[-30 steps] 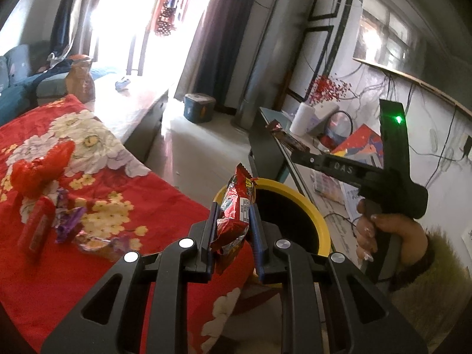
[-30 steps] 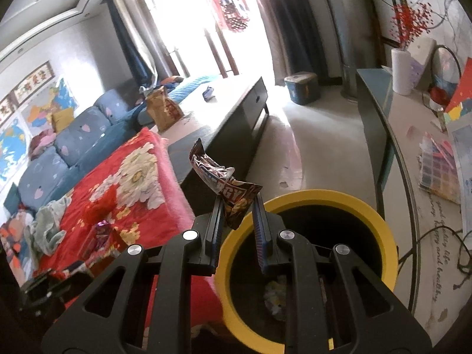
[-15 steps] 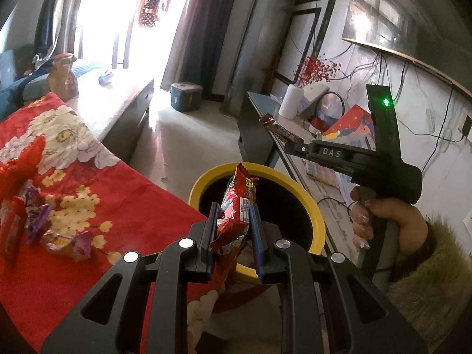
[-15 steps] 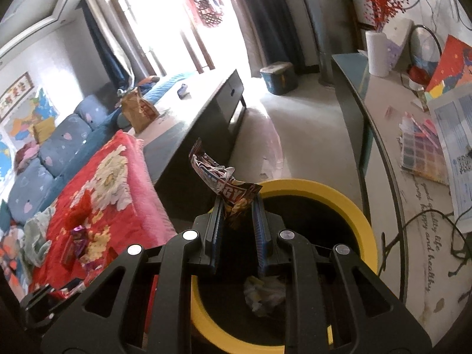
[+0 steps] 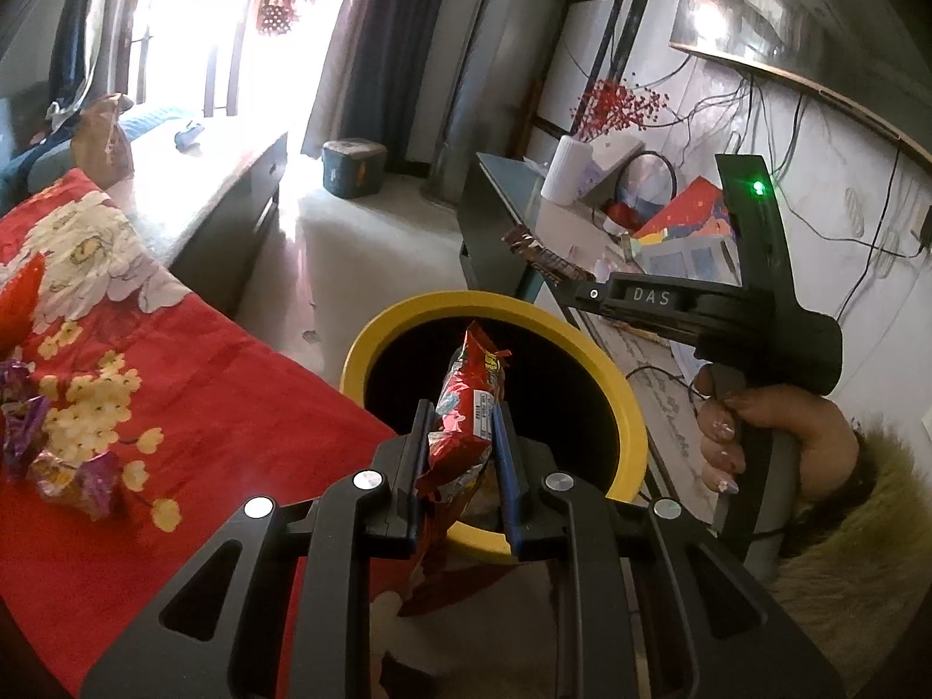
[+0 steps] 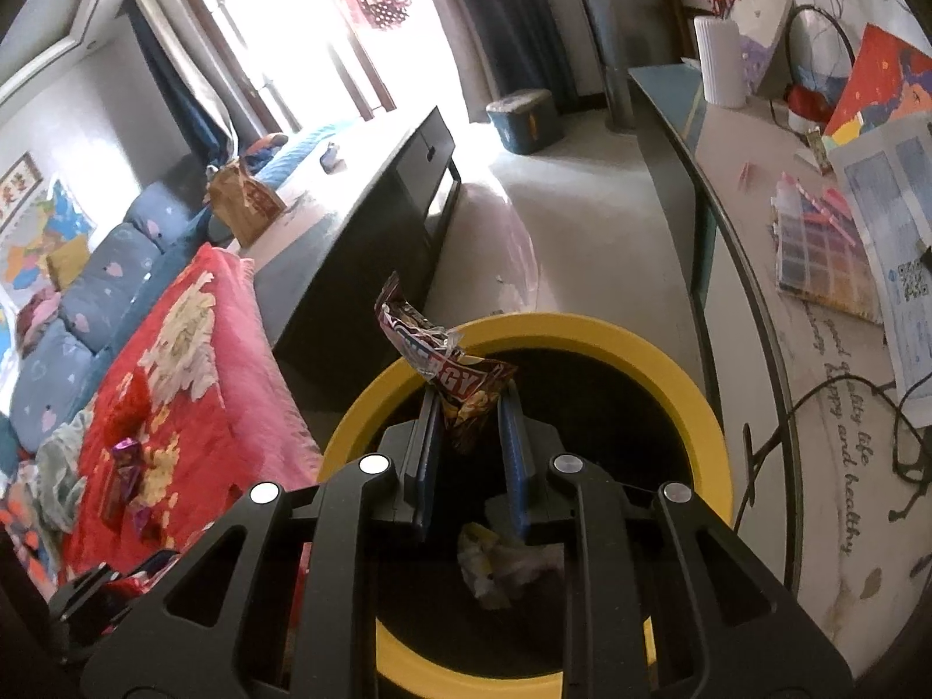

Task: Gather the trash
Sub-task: 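Carry the red wrapper and ENERGY wrapper in both tools over the bin, then open the left tool over the bin while the right tool releases its wrapper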

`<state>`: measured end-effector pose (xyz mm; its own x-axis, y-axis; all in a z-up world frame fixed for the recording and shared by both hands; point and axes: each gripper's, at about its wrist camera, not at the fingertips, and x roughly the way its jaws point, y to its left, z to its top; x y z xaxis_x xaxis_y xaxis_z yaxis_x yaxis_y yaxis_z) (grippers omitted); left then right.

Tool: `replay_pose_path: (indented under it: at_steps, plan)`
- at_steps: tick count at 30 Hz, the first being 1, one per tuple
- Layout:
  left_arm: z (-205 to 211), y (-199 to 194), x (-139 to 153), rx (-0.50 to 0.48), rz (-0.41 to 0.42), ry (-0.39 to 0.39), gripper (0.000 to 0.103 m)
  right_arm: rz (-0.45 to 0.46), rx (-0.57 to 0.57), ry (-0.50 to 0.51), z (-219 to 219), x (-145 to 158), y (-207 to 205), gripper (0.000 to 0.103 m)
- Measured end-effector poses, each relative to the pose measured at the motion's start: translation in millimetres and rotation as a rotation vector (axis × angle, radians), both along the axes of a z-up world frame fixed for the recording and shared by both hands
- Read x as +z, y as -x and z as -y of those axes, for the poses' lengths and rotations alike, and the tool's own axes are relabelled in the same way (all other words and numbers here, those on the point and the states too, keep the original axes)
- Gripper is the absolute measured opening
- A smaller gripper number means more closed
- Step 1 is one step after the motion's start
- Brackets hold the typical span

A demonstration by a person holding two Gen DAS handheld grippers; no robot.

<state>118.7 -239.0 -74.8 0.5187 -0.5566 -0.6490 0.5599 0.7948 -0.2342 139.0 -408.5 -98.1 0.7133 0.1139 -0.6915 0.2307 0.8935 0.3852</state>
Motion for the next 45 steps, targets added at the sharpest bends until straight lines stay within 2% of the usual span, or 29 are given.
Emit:
replay_pose_path:
  at_steps: [10, 12, 13, 14, 15, 19, 20, 27, 30, 45]
  plan:
    - [23.3, -18.9, -20.2, -0.021, -0.023, -0.026, 0.02, -0.05, -0.023, -0.042, 12.9, -17.6, -0.1, 0.019]
    - [26.4, -24.1, -22.6, -0.024, -0.025, -0.022, 0.025, -0.062, -0.027, -0.052, 15.1, -20.5, -0.5, 0.025]
    - [27.2, -26.2, -23.4, -0.027, -0.023, -0.016, 0.029, -0.066, -0.029, -0.057, 16.1, -21.8, -0.7, 0.027]
    - [27.4, -28.8, -24.6, -0.026, -0.017, -0.01, 0.042, -0.066, -0.037, -0.059, 17.3, -22.6, 0.1, 0.033]
    - [27.2, -30.2, -25.2, -0.025, -0.015, -0.009, 0.06, -0.066, -0.044, -0.058, 18.3, -23.2, 0.6, 0.042]
    - [22.0, -31.4, -23.3, -0.006, 0.005, 0.0, 0.085, -0.062, -0.063, -0.056, 20.6, -22.4, 2.6, 0.05]
    - [18.9, -31.3, -21.4, 0.009, 0.015, 0.0, 0.094, -0.058, -0.069, -0.051, 20.4, -21.4, 3.3, 0.054]
    - [-10.7, -34.2, -8.7, 0.117, 0.038, 0.026, 0.095, -0.002, -0.053, -0.007, 8.4, -6.2, 5.3, 0.057]
    - [-23.4, -34.5, -2.7, 0.162, 0.056, 0.029, 0.095, 0.026, -0.035, 0.013, -0.9, 2.2, 6.0, 0.064]
    - [-73.6, -21.8, 35.4, 0.299, 0.17, 0.038, 0.095, 0.123, 0.076, 0.06, -47.7, 34.9, 12.2, 0.067]
